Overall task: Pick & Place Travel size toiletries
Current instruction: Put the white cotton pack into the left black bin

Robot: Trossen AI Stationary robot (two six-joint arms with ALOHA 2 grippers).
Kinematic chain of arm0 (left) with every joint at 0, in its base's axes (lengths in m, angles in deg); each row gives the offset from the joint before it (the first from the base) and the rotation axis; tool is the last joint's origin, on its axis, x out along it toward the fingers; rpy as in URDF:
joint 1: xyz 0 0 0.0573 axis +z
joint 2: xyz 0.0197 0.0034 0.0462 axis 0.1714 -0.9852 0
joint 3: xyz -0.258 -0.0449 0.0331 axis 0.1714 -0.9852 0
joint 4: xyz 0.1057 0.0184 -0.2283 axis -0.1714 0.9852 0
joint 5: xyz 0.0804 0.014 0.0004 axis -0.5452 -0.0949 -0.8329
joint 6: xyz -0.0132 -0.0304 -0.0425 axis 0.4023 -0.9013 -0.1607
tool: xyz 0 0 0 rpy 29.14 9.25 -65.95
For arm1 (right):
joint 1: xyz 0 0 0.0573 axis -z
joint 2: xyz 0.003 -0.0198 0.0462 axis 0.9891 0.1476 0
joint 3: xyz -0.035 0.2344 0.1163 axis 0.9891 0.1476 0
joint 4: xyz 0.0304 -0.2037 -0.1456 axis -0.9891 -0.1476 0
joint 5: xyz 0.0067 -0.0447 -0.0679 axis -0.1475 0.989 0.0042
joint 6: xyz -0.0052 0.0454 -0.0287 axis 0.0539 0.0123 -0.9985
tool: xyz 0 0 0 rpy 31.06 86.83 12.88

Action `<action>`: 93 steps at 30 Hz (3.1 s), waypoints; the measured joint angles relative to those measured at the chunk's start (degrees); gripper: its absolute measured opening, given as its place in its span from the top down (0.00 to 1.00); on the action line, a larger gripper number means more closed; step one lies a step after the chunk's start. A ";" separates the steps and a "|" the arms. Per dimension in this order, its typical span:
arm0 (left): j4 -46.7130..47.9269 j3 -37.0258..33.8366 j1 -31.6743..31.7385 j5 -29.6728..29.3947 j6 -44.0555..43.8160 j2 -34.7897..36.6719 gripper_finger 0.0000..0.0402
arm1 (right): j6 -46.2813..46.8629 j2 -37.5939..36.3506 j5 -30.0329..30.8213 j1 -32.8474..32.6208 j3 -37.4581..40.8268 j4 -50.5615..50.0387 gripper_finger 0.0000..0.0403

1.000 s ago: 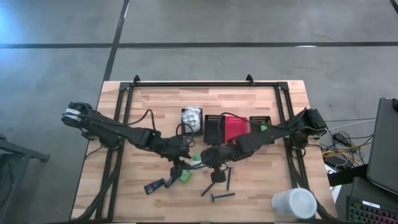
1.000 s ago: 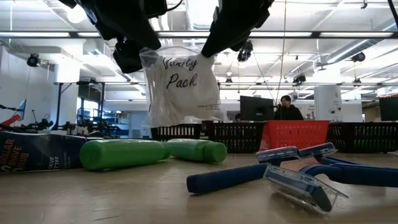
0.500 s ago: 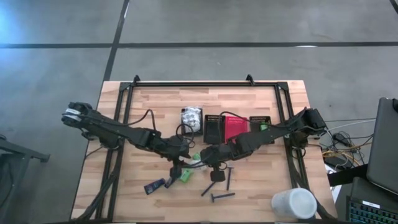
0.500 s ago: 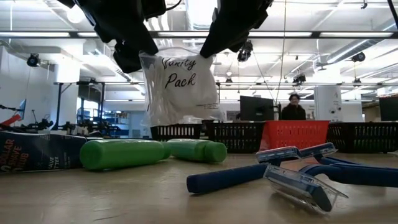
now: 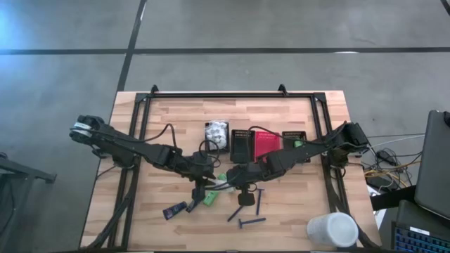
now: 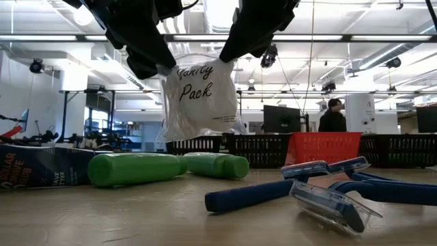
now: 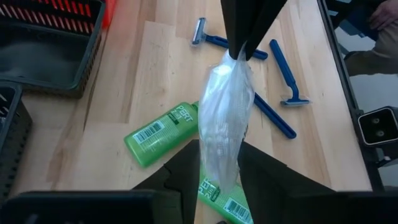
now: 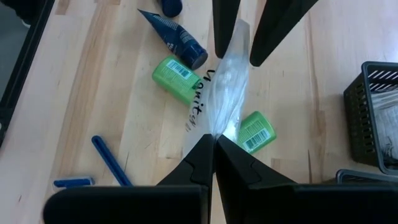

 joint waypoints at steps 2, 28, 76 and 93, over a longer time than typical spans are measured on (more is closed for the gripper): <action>0.00 0.00 0.00 -0.02 0.37 0.00 0.74 | 0.00 0.00 0.00 0.00 0.00 0.02 0.98; 1.05 -0.11 0.00 -0.57 0.76 0.04 0.99 | 4.31 -1.99 -0.18 0.02 0.00 -2.09 0.92; 17.03 8.37 23.89 0.11 22.66 -6.53 1.00 | 42.69 -20.83 21.20 -10.80 14.38 -19.91 0.70; 15.96 8.37 26.52 -0.52 22.60 -9.84 0.95 | 46.05 -20.83 20.95 -11.43 14.38 -20.03 0.57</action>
